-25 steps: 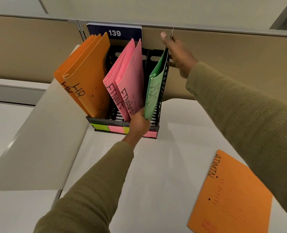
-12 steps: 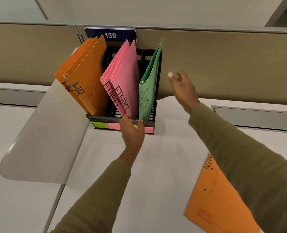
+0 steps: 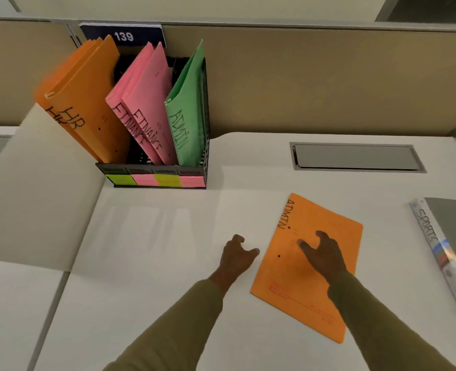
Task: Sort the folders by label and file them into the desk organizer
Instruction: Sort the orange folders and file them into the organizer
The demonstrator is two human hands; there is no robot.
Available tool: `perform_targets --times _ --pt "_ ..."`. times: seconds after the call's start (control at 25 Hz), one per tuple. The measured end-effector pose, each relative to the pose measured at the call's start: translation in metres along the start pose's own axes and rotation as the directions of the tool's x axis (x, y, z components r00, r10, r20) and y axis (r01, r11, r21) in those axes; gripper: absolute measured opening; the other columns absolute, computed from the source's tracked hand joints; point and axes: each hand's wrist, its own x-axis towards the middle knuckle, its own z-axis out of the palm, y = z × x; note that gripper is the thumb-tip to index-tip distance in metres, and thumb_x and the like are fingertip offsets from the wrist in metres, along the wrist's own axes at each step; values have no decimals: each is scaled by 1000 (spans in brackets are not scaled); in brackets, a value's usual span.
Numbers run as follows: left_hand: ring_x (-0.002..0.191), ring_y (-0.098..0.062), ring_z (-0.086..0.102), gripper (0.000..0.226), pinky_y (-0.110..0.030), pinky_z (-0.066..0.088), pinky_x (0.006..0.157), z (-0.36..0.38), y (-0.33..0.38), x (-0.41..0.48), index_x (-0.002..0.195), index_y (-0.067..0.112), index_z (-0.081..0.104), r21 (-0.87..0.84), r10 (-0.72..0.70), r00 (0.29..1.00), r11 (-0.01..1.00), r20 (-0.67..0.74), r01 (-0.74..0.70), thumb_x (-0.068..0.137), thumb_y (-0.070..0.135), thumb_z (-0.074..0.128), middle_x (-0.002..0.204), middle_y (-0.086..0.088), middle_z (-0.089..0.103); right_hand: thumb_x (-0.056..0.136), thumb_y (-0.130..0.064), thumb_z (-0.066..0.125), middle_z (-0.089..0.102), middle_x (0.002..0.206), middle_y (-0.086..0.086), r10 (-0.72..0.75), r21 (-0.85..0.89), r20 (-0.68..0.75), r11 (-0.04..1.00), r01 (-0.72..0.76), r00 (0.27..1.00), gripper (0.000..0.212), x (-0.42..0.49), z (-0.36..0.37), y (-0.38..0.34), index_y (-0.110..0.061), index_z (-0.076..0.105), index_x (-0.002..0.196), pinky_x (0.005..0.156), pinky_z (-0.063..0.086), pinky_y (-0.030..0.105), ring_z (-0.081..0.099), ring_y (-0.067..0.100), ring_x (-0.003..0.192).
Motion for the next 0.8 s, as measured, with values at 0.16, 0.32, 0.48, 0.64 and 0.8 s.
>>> perform_targets --times 0.16,0.32,0.48,0.64,0.8 --pt "116 -27 57 62 -37 50 95 43 11 -12 134 12 47 -40 -50 998 998 32 51 84 41 70 132 -10 56 84 -61 63 32 148 24 338 -117 -9 934 -337 941 96 -10 -10 81 -14 18 155 108 38 51 40 46 132" --pt "115 -31 61 66 -43 53 91 67 20 -17 132 11 49 -186 -117 987 973 108 136 80 42 75 128 -12 60 83 -64 62 33 145 23 340 -106 12 936 -337 940 96 -15 -9 102 -16 18 155 107 38 49 43 46 129" --pt "89 -16 67 36 -23 53 62 72 39 -31 120 14 62 -283 55 957 959 284 29 89 29 71 117 -7 70 83 -65 59 35 148 19 321 61 42 945 -323 946 93 -14 -18 93 -17 22 154 108 39 50 42 43 132" --pt "99 -20 71 28 -36 58 84 43 67 -49 120 24 64 -377 244 917 919 315 -116 93 19 64 116 -1 71 77 -72 58 45 148 13 298 340 128 883 -324 946 93 -6 -25 64 -18 33 149 106 41 57 47 41 129" --pt "102 -21 72 28 -45 58 90 -18 80 -62 120 32 66 -371 415 892 868 177 -330 94 22 63 116 2 73 84 -71 53 47 147 10 117 569 188 796 -206 975 82 0 -33 -16 -19 38 146 102 42 57 49 40 126"
